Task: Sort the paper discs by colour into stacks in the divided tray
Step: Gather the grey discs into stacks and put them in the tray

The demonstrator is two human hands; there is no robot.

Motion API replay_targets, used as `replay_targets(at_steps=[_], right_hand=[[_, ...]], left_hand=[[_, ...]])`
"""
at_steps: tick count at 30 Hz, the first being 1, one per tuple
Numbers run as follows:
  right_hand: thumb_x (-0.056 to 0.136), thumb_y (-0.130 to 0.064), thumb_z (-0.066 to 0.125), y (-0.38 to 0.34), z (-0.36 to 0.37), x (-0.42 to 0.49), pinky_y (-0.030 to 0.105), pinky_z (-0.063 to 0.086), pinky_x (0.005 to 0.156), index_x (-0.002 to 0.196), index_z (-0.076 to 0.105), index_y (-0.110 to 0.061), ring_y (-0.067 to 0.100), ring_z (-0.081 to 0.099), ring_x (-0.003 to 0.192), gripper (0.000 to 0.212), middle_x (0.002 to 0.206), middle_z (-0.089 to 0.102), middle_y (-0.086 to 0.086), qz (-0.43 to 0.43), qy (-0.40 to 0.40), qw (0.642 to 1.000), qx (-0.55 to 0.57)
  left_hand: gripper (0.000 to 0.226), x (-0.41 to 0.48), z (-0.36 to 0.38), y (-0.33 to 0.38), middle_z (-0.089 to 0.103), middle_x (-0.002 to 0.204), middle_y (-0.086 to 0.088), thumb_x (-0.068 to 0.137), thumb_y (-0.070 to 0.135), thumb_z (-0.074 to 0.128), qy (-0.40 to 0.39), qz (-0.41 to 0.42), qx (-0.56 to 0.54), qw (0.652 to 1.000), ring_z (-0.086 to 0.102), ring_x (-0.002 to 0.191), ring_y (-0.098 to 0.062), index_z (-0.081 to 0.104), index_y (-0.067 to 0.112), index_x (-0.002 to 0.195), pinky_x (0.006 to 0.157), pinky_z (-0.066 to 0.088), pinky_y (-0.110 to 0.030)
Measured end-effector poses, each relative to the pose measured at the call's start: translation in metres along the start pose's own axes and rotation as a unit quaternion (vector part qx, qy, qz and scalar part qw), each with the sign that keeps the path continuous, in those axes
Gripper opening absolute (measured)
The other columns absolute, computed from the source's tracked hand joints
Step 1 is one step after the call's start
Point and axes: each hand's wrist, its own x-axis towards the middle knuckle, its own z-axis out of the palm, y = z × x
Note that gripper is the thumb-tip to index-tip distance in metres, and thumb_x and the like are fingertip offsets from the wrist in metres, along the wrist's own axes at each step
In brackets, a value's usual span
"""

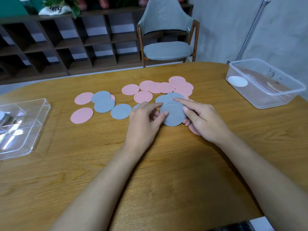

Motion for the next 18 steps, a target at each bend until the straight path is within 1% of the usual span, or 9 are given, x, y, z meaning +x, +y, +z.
replay_targets(at_steps=[3, 4, 6, 7, 8, 10, 12, 15, 18], right_hand=[[0.110, -0.036, 0.040, -0.005, 0.003, -0.001, 0.000, 0.027, 0.098, 0.158, 0.038, -0.024, -0.017, 0.044, 0.111, 0.050, 0.126, 0.054, -0.024, -0.011, -0.034, 0.996, -0.077], [0.110, -0.039, 0.039, -0.004, 0.004, 0.000, 0.001, 0.023, 0.105, 0.161, 0.031, -0.022, -0.014, 0.036, 0.125, 0.054, 0.137, 0.049, -0.021, -0.015, -0.046, 0.993, -0.105], [0.110, -0.036, 0.041, -0.001, 0.006, 0.001, 0.020, 0.030, 0.114, 0.162, 0.028, -0.022, 0.006, 0.037, 0.140, 0.056, 0.146, 0.051, -0.008, -0.025, -0.049, 0.988, -0.144], [0.109, -0.033, 0.044, 0.000, 0.006, 0.001, 0.022, 0.033, 0.111, 0.160, 0.032, -0.023, 0.010, 0.041, 0.138, 0.053, 0.146, 0.053, -0.004, -0.028, -0.039, 0.988, -0.149], [0.109, -0.029, 0.047, 0.001, 0.005, 0.002, 0.015, 0.033, 0.105, 0.158, 0.038, -0.023, 0.005, 0.047, 0.130, 0.050, 0.143, 0.056, -0.004, -0.034, -0.025, 0.989, -0.145], [0.105, -0.023, 0.055, 0.003, 0.004, 0.002, 0.004, 0.034, 0.086, 0.148, 0.052, -0.021, -0.006, 0.054, 0.099, 0.042, 0.119, 0.065, -0.006, -0.045, 0.001, 0.992, -0.118], [0.103, -0.020, 0.060, 0.006, 0.003, 0.002, 0.008, 0.038, 0.073, 0.138, 0.059, -0.020, -0.001, 0.055, 0.082, 0.036, 0.097, 0.066, -0.001, -0.043, 0.019, 0.995, -0.091], [0.101, -0.020, 0.062, 0.009, 0.002, 0.004, 0.010, 0.040, 0.069, 0.133, 0.061, -0.019, 0.004, 0.055, 0.078, 0.033, 0.093, 0.066, 0.003, -0.026, 0.045, 0.996, -0.071], [0.100, -0.018, 0.063, 0.008, 0.001, 0.005, 0.007, 0.040, 0.068, 0.133, 0.062, -0.019, 0.004, 0.055, 0.080, 0.033, 0.094, 0.067, 0.003, -0.009, 0.061, 0.997, -0.056]], left_hand=[[0.022, 0.001, -0.002, 0.001, 0.067, 0.079, 0.006, 0.088, 0.029, 0.082, 0.013, -0.002, 0.002, 1.000, 0.062, 0.073, -0.009, 0.080, 0.019, 0.107, 0.068, 0.038, -0.005], [0.021, 0.001, -0.002, 0.001, 0.067, 0.078, 0.006, 0.088, 0.030, 0.083, 0.015, -0.005, 0.004, 1.000, 0.061, 0.071, -0.009, 0.080, 0.019, 0.105, 0.067, 0.038, -0.006], [0.022, 0.001, -0.003, 0.000, 0.067, 0.078, 0.006, 0.088, 0.031, 0.083, 0.007, -0.011, 0.004, 1.000, 0.061, 0.069, -0.007, 0.081, 0.018, 0.105, 0.068, 0.039, -0.007], [0.024, 0.002, -0.004, -0.001, 0.068, 0.080, 0.006, 0.088, 0.032, 0.083, -0.002, -0.009, 0.006, 1.000, 0.061, 0.070, -0.007, 0.080, 0.018, 0.107, 0.069, 0.040, -0.008], [0.026, 0.003, -0.006, -0.002, 0.068, 0.082, 0.005, 0.088, 0.033, 0.083, -0.014, -0.002, 0.011, 1.000, 0.062, 0.072, -0.006, 0.080, 0.018, 0.108, 0.070, 0.041, -0.009], [0.032, 0.008, -0.013, -0.009, 0.070, 0.092, 0.004, 0.089, 0.039, 0.081, -0.046, 0.017, 0.039, 0.998, 0.063, 0.080, -0.005, 0.079, 0.018, 0.113, 0.075, 0.045, -0.012], [0.040, 0.012, -0.023, -0.022, 0.069, 0.112, 0.006, 0.089, 0.048, 0.078, -0.079, 0.022, 0.106, 0.991, 0.063, 0.103, -0.010, 0.075, 0.022, 0.120, 0.088, 0.050, -0.026], [0.053, 0.014, -0.035, -0.037, 0.066, 0.131, 0.008, 0.086, 0.056, 0.077, -0.115, 0.010, 0.194, 0.974, 0.054, 0.127, -0.016, 0.071, 0.024, 0.128, 0.100, 0.049, -0.037], [0.055, 0.015, -0.036, -0.038, 0.069, 0.128, 0.006, 0.085, 0.058, 0.077, -0.124, 0.002, 0.192, 0.973, 0.056, 0.123, -0.018, 0.072, 0.023, 0.127, 0.096, 0.050, -0.037]])
